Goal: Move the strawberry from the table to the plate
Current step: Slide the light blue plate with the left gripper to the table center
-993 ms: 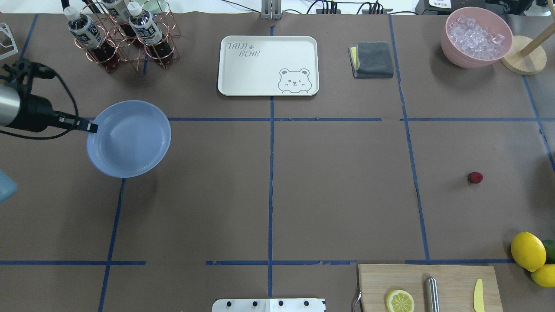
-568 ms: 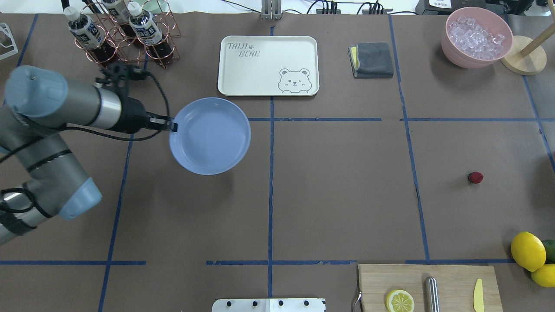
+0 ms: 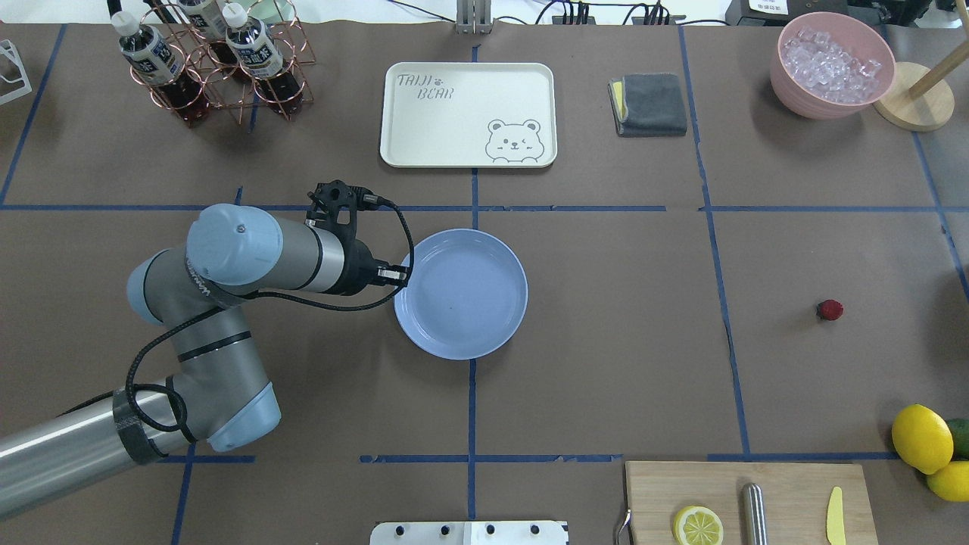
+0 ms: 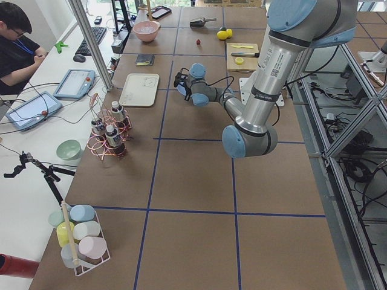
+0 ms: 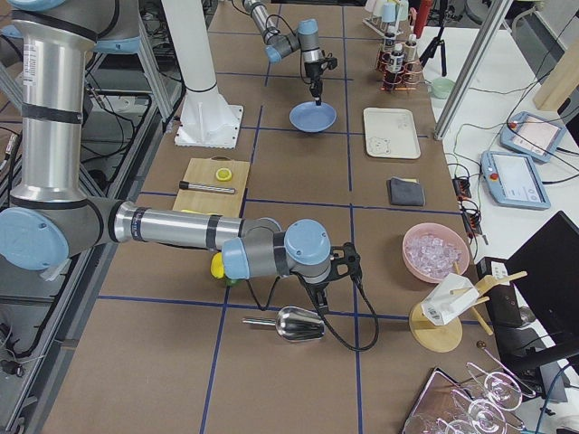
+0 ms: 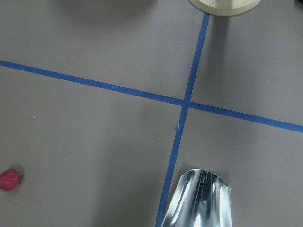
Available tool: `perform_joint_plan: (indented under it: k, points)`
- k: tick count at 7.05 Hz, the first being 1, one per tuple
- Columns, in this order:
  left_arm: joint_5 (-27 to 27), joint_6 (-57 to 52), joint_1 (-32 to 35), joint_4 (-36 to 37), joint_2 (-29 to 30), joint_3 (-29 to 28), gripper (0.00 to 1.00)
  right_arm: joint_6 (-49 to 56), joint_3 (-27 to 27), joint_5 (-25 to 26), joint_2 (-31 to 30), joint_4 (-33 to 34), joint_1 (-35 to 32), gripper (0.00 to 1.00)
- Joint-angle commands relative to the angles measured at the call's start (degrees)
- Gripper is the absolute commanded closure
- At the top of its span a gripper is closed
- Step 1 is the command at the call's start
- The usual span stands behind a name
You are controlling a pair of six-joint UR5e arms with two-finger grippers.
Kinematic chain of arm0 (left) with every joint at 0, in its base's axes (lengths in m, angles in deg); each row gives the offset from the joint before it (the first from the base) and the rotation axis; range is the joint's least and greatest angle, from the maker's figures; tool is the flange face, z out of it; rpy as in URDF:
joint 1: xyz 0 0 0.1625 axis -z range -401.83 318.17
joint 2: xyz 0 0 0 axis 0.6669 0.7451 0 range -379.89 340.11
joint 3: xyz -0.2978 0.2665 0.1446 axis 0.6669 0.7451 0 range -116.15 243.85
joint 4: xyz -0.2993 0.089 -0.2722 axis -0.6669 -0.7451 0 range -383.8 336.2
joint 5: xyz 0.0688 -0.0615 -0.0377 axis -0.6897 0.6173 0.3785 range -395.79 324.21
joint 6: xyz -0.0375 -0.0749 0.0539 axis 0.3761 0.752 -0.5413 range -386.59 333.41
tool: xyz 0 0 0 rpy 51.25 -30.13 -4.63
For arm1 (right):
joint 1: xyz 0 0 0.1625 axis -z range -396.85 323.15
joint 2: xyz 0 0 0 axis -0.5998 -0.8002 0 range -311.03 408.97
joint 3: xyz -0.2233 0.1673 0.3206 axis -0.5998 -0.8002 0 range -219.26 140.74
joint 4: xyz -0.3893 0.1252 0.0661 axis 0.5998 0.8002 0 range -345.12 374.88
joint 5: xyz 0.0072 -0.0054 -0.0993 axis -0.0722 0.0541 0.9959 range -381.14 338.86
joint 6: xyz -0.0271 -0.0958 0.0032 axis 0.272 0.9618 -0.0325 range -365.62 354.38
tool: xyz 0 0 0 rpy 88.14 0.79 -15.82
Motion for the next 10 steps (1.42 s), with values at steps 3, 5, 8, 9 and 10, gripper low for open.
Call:
perform_joint_plan:
  k: [3, 5, 8, 9, 10]
  points:
    - [-0.6, 0.0, -2.3, -0.1, 0.9, -1.3, 1.0, 0.0, -0.2, 0.0, 0.0, 0.0, 0.0, 0.0]
    - [-0.6, -0.1, -2.4, -0.2, 1.6, -2.5, 1.0, 0.1, -0.3, 0.0, 0.0, 0.0, 0.0, 0.0]
    - [-0.6, -0.4, -2.3, -0.3, 1.5, -2.3, 0.01, 0.0, -0.1, 0.0, 0.1, 0.0, 0.0, 0.0]
    - [-0.5, -1.1, -1.5, -0.1, 1.0, -0.7, 0.0, 0.1, 0.3, 0.2, 0.3, -0.3, 0.0, 0.0]
    - [1.9, -4.7, 2.9, 1.2, -0.6, 1.3, 0.0, 0.0, 1.1, 0.0, 0.6, -0.4, 0.0, 0.0]
